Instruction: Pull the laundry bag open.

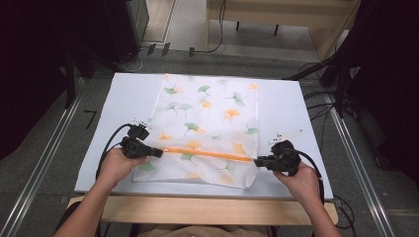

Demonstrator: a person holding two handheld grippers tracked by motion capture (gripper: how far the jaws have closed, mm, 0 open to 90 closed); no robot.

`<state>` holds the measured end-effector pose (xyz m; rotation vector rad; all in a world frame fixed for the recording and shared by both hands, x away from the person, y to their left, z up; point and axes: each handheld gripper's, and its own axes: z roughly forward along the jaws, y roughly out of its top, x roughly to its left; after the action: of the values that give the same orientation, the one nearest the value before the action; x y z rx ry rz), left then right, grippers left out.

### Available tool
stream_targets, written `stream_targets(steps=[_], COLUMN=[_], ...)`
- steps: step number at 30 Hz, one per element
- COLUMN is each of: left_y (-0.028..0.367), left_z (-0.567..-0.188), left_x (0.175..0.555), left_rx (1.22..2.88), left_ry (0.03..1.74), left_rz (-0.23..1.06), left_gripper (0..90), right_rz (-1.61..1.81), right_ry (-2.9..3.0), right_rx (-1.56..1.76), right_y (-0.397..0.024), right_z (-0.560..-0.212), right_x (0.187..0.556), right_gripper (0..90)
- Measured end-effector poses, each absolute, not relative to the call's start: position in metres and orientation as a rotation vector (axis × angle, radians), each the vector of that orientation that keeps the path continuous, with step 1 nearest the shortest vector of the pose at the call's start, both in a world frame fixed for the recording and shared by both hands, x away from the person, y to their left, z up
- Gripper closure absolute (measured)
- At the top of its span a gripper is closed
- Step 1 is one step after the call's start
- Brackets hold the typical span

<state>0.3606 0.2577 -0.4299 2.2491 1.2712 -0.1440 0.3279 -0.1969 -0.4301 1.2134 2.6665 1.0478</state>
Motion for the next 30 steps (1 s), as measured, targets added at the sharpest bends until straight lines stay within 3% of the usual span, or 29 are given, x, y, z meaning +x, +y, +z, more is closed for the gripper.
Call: stream_targets(steps=[30], left_y=[0.282], left_z=[-0.429], left_x=[0.358], left_rx=[2.232], left_ry=[1.327], left_rz=[-0.129], left_gripper=[90.0], right_rz=[1.029], right_ry=[2.678], right_rx=[1.232], right_y=[-0.197], right_z=[-0.431], right_x=[0.33], right_gripper=[84.8])
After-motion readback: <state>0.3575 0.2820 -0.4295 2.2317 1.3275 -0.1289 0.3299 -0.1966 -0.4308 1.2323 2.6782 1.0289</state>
